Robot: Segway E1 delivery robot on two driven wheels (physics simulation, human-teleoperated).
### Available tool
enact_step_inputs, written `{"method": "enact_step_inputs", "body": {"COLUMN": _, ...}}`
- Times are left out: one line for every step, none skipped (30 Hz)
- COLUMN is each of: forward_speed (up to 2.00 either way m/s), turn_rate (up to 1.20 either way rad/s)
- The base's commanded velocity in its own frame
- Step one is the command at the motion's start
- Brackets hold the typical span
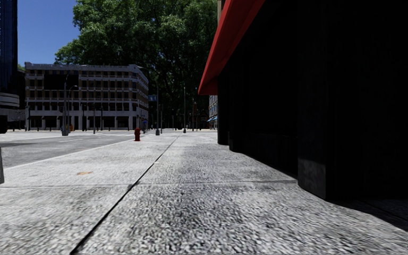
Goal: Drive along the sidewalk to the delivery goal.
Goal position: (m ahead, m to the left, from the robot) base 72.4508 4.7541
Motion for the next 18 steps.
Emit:
{"method": "enact_step_inputs", "body": {"forward_speed": 2.0, "turn_rate": 0.0}}
{"method": "enact_step_inputs", "body": {"forward_speed": 2.0, "turn_rate": 0.0}}
{"method": "enact_step_inputs", "body": {"forward_speed": 2.0, "turn_rate": 0.0}}
{"method": "enact_step_inputs", "body": {"forward_speed": 2.0, "turn_rate": 0.0}}
{"method": "enact_step_inputs", "body": {"forward_speed": 2.0, "turn_rate": 0.0}}
{"method": "enact_step_inputs", "body": {"forward_speed": 2.0, "turn_rate": 0.0}}
{"method": "enact_step_inputs", "body": {"forward_speed": 2.0, "turn_rate": 0.0}}
{"method": "enact_step_inputs", "body": {"forward_speed": 2.0, "turn_rate": 0.0}}
{"method": "enact_step_inputs", "body": {"forward_speed": 2.0, "turn_rate": 0.0}}
{"method": "enact_step_inputs", "body": {"forward_speed": 2.0, "turn_rate": 0.0}}
{"method": "enact_step_inputs", "body": {"forward_speed": 2.0, "turn_rate": 0.0}}
{"method": "enact_step_inputs", "body": {"forward_speed": 2.0, "turn_rate": 0.0}}
{"method": "enact_step_inputs", "body": {"forward_speed": 2.0, "turn_rate": 0.0}}
{"method": "enact_step_inputs", "body": {"forward_speed": 2.0, "turn_rate": 0.0}}
{"method": "enact_step_inputs", "body": {"forward_speed": 2.0, "turn_rate": 0.0}}
{"method": "enact_step_inputs", "body": {"forward_speed": 2.0, "turn_rate": 0.0}}
{"method": "enact_step_inputs", "body": {"forward_speed": 2.0, "turn_rate": 0.0}}
{"method": "enact_step_inputs", "body": {"forward_speed": 2.0, "turn_rate": 0.0}}
